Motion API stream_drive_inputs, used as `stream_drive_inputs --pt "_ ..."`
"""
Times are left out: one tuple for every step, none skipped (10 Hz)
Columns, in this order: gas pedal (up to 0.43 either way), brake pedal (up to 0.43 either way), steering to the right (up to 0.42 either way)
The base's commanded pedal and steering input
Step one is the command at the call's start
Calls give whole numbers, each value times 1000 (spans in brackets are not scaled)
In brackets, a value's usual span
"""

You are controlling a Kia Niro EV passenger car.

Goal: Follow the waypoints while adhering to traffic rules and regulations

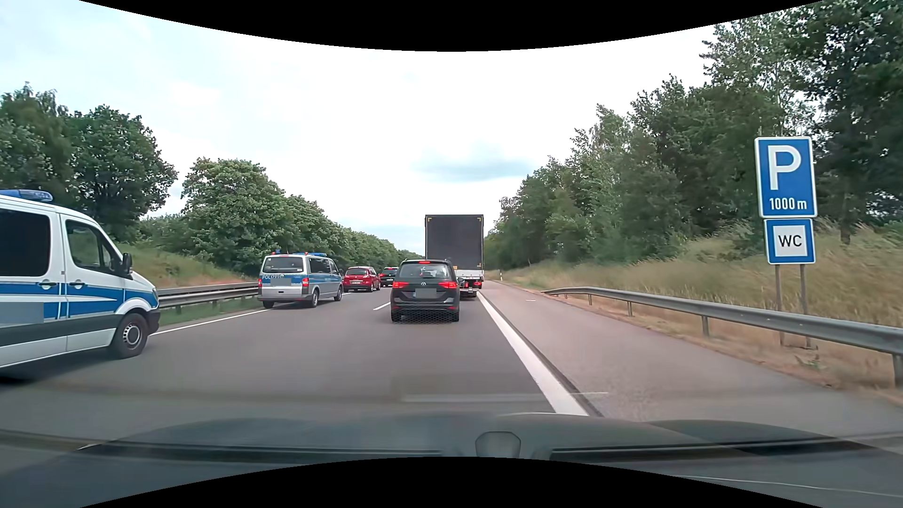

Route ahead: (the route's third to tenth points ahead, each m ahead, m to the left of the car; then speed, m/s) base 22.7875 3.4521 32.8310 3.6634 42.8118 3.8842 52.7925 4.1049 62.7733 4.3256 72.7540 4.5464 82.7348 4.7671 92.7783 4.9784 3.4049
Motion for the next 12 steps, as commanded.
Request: stream_drive_inputs --pt "39 0 0" --pt "39 0 0" --pt "39 0 0" --pt "39 0 -1" --pt "39 0 -1" --pt "8 0 0" --pt "0 0 0" --pt "0 0 0" --pt "0 43 -2" --pt "0 73 -2" --pt "0 104 -3" --pt "0 128 -5"
